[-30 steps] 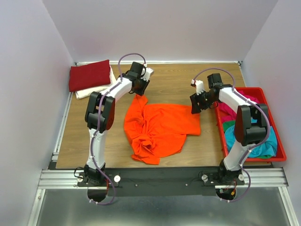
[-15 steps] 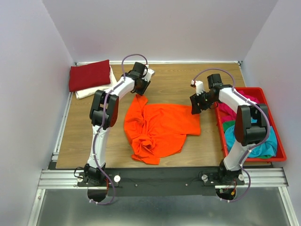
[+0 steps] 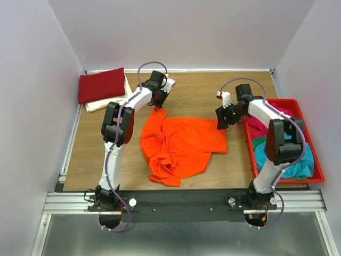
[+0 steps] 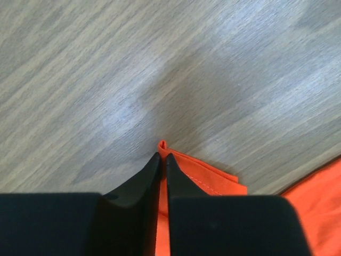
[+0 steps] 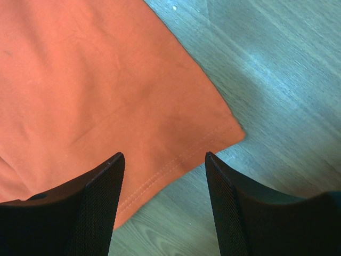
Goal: Fold and stack the t-shirts
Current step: Flatten the tshirt out
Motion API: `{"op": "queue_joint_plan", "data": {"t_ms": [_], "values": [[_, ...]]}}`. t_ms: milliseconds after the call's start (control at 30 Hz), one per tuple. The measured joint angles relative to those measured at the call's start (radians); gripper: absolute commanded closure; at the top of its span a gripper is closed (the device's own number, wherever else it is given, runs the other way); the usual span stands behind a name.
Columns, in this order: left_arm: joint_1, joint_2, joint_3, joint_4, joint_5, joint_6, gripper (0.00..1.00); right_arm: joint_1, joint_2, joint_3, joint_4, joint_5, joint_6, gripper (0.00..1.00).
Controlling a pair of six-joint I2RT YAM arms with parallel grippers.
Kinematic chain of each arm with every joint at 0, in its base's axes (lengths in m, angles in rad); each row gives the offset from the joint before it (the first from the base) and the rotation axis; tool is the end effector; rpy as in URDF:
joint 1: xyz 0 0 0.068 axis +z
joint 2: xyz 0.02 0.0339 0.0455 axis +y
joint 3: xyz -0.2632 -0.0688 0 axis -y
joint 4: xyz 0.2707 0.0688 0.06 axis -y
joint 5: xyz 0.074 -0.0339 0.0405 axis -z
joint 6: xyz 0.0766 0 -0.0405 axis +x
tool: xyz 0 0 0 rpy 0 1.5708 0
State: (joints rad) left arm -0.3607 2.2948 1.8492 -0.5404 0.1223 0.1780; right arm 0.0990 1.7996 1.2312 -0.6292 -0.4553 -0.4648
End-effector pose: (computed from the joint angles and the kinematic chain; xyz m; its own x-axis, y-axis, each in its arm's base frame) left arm 0.5088 -0.2019 0.1231 -0.6947 0.4499 -0.5613 0.5449 0.8385 -0.0024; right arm 0.3869 0.0723 0.1417 -0.7170 -0.4758 -0.5095 -0.6373 0.7435 0.2026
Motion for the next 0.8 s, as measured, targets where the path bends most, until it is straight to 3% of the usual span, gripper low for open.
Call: {"op": "queue_joint_plan", "data": {"t_ms": [167, 433, 800], "values": [[0.003, -0.007, -0.008, 0.005, 0.007, -0.006, 1.00, -0.006, 0.000, 0.000, 0.000, 0.009, 0.000, 0.31], [0.021, -0.046, -0.047, 0.001, 0.006, -0.015, 1.00, -0.007, 0.000, 0.008, 0.002, 0.053, 0.002, 0.32], [0.032, -0.093, -0.051, 0.001, 0.008, -0.028, 1.00, -0.008, 0.112, 0.080, 0.040, 0.175, 0.022, 0.45]]}}
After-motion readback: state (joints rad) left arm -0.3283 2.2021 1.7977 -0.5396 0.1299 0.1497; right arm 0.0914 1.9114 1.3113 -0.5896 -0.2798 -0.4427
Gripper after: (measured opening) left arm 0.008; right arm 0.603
